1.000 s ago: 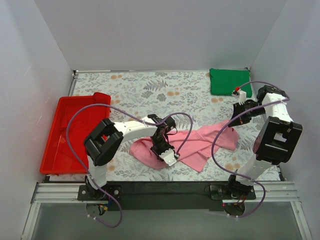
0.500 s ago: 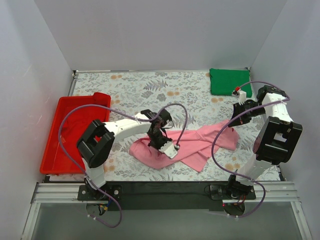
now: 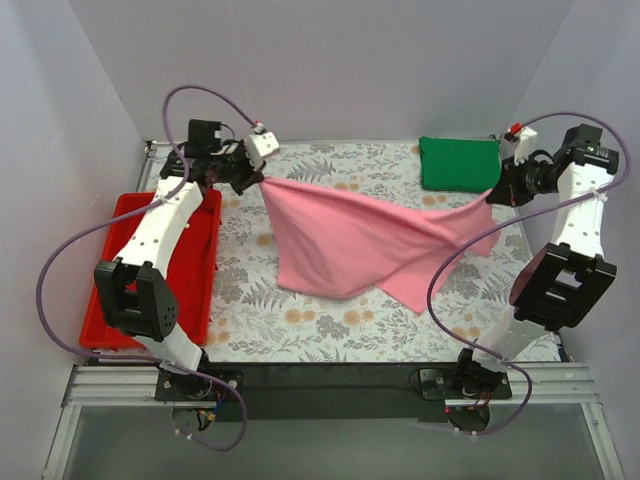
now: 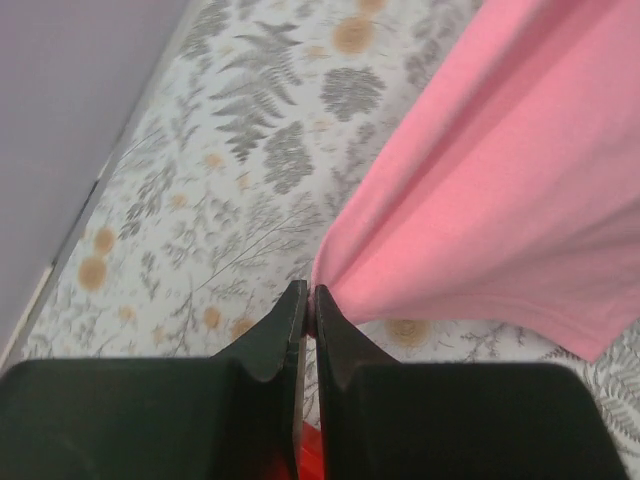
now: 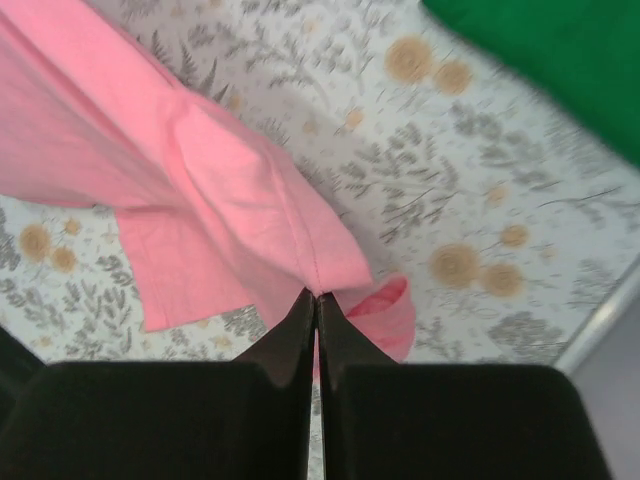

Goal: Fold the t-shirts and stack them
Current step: Flatten the tshirt out

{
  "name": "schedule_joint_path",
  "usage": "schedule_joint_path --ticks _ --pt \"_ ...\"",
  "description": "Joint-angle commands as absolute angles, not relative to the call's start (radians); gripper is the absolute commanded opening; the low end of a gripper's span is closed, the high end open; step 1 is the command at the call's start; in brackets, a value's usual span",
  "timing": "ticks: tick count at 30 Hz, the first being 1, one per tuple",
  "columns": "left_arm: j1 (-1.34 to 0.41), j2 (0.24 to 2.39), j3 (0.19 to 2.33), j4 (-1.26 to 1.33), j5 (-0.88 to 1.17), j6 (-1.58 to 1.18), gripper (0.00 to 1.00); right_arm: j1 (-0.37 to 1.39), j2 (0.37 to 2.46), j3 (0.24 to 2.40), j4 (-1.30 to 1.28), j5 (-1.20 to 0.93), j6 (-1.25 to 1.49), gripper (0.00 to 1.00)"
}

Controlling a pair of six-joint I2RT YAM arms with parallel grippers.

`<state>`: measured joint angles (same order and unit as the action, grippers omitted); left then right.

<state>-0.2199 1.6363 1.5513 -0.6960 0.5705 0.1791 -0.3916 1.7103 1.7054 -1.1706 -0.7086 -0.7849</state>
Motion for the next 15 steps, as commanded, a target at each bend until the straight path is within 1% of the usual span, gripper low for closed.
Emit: schedule_joint_path --ticks 1,2,5,6,9,11,15 --pt "-0.121 1.562 1.574 -0.505 0.603 -0.125 0.00 -0.410 1.710 1.873 -1.128 -0.773 -0.746 0.01" --pt "-0.100 1.548 1.577 -0.477 0.603 -0.171 0.00 -0.411 1.709 1.928 -1.106 -0.776 -0.733 0.01" --pt "-0.034 1.529 1.585 -0.368 0.577 -0.336 0.00 -0.419 1.694 2.003 -1.054 -0.791 -0.678 0.01" --pt "-0.012 1.514 1.588 -0.329 0.575 -0.401 0.00 -0.423 1.684 2.028 -0.992 -0.795 -0.663 0.01" --pt "-0.008 1.477 1.592 -0.290 0.566 -0.451 0.00 -0.425 1.646 2.078 -0.918 -0.790 -0.603 0.01" --pt "-0.008 1.453 1.577 -0.273 0.578 -0.472 0.00 -0.425 1.632 2.108 -0.916 -0.799 -0.589 0.01" --pt "-0.006 1.384 1.516 -0.268 0.600 -0.463 0.00 -0.425 1.571 2.050 -0.919 -0.813 -0.589 0.01"
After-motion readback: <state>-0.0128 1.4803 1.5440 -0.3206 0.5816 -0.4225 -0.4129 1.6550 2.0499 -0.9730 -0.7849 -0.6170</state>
